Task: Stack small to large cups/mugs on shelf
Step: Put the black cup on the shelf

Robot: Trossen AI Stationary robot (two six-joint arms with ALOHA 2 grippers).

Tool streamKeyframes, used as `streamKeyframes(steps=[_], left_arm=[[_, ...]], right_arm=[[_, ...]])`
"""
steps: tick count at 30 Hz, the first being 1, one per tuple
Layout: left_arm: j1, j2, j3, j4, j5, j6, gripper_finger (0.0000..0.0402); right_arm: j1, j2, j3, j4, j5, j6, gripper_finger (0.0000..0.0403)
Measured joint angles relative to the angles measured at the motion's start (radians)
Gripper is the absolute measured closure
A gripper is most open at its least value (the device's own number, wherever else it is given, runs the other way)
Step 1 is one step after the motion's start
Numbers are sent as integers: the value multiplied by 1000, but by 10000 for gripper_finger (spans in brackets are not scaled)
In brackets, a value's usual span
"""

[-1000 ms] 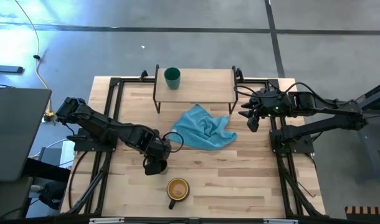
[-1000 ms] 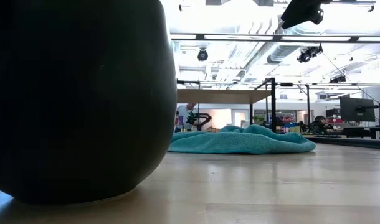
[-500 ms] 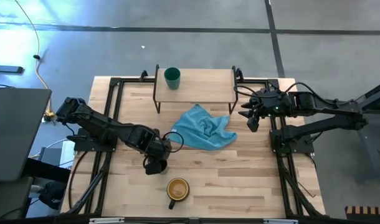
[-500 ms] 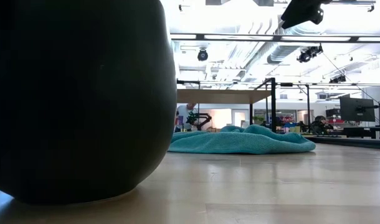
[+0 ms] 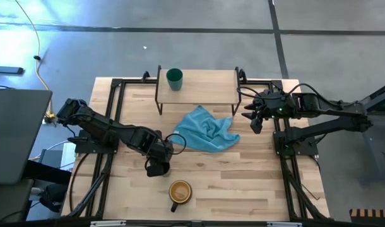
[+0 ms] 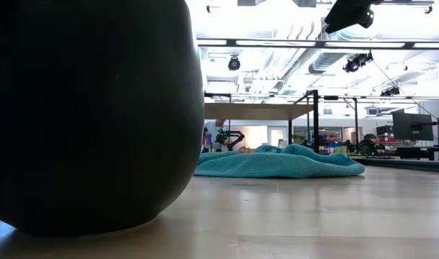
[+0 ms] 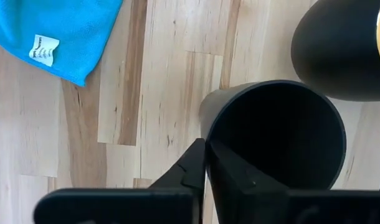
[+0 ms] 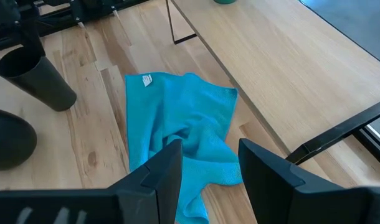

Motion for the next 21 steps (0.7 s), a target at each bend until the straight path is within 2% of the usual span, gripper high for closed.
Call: streamKeyframes(steps=[16,21], left_arm=[[0,0,0,2,5,7,400],[14,1,7,-10,63,25,401]], right_arm=[[0,0,0,0,0,0,253],[0,0,0,0,0,0,253]])
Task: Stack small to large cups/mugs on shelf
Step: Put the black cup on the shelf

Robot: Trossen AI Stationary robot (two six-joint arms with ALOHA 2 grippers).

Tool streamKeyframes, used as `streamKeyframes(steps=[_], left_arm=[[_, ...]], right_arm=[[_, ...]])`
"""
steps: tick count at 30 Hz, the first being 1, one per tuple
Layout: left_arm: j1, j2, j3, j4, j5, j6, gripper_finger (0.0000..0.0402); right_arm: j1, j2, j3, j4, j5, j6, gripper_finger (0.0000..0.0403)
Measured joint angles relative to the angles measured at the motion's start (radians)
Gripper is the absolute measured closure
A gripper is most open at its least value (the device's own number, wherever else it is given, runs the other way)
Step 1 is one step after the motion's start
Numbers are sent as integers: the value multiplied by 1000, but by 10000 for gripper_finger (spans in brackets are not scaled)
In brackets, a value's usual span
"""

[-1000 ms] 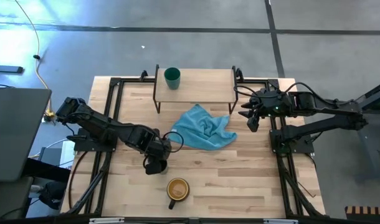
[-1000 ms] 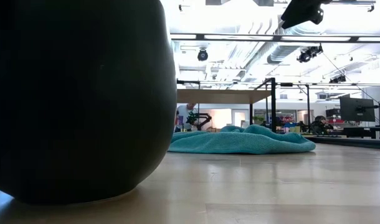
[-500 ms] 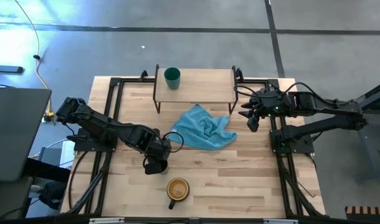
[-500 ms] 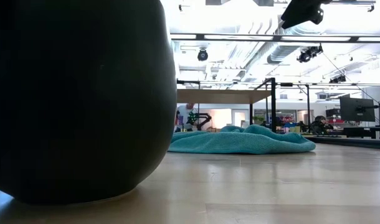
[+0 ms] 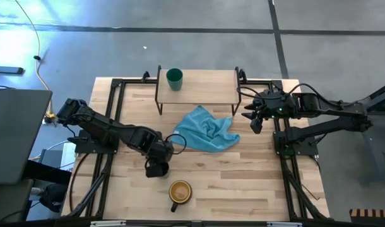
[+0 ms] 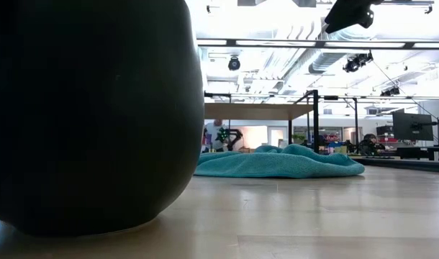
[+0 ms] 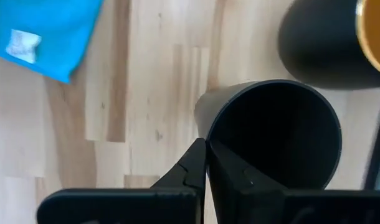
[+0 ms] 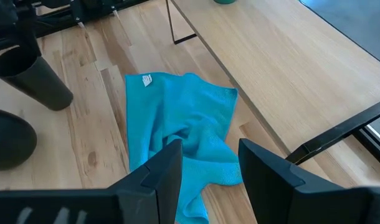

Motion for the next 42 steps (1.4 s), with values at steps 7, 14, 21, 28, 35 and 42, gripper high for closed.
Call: streamKeyframes(steps=[7,14,21,28,35,42], left_arm=[[37,0,68,-69,20,21,401],[93,0,180,-166,49,75,401],[157,0,314,-248,42,127,402],[217,0,442,-276,-37,167,402],[275,0,514,-279,-60,201,401],[338,0,546,-279,-60,214,401]], right_arm=[[0,0,0,0,0,0,253],[0,0,0,0,0,0,253],[0,0,0,0,0,0,253],[0,0,0,1,0,0,253],[0,0,0,8,0,0,253],[0,0,0,18,0,0,253]])
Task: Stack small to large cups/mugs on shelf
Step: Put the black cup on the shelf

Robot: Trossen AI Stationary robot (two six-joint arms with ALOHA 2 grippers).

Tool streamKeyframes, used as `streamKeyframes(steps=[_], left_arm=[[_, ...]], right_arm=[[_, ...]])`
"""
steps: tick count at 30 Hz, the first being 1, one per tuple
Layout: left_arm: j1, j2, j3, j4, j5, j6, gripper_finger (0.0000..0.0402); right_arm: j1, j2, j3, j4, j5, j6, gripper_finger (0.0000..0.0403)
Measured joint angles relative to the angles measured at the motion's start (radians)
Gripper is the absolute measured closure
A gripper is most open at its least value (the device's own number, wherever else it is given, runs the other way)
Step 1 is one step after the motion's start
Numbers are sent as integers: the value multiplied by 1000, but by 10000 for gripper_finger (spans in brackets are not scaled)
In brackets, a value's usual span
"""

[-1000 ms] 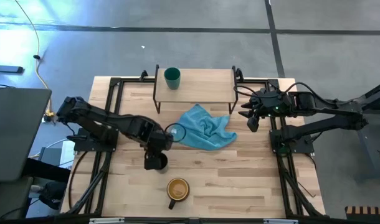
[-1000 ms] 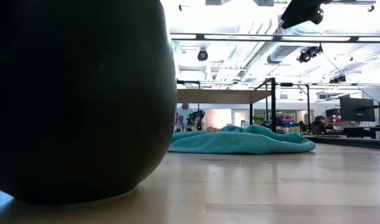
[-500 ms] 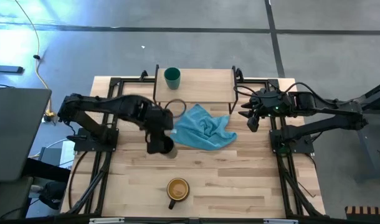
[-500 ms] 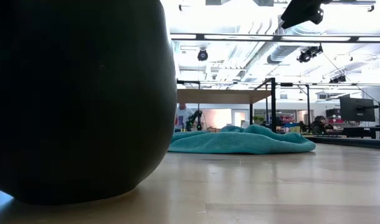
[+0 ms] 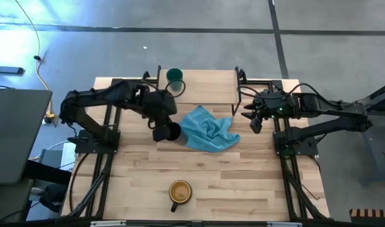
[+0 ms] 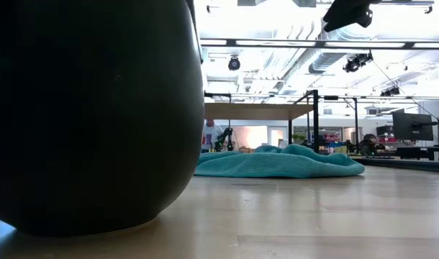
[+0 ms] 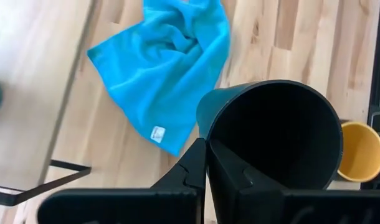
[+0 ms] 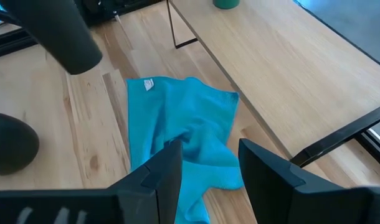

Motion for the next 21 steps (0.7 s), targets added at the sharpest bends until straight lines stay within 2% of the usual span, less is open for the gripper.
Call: streamKeyframes(steps=[5,11,21], left_arm=[[37,2,27,1,0,3,401],[67,35,114,-9,0,39,401],[149,164,398,-127,0,113,401]], right_arm=[[0,0,0,6,0,0,253],[0,0,0,14,0,0,253],[0,0,0,17,0,5,253]])
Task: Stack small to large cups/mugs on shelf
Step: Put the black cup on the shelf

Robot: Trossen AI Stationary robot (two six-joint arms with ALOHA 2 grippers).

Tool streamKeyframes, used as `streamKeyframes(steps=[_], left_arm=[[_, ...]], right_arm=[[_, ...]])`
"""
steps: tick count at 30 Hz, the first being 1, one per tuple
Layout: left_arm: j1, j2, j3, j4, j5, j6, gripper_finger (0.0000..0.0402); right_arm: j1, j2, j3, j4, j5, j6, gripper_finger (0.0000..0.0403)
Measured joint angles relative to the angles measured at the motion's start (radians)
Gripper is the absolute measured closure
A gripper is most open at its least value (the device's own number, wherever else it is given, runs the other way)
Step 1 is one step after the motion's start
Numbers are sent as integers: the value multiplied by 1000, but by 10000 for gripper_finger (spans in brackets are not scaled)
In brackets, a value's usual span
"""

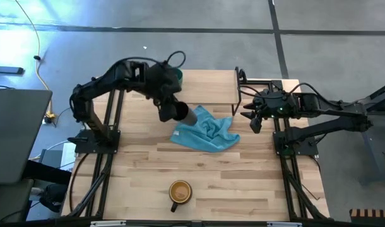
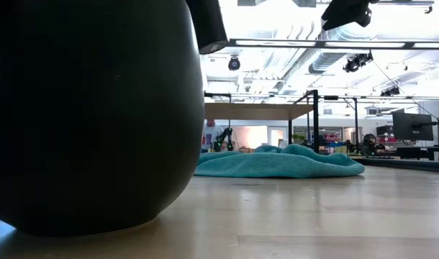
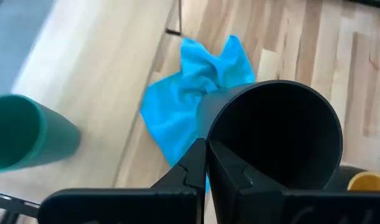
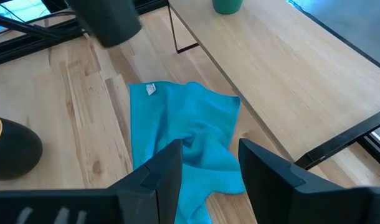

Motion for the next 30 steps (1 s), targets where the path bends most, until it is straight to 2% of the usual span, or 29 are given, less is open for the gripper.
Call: streamKeyframes(steps=[6,15,30], left_arm=[[41,83,160,-52,0,40,401],[112,119,150,-41,28,80,401],[216,124,158,151,37,105,401]], right_arm=[[0,0,0,-1,0,3,253],[0,-2,-30,15,0,-1,253],[0,-2,-310,271,-119,112,253]])
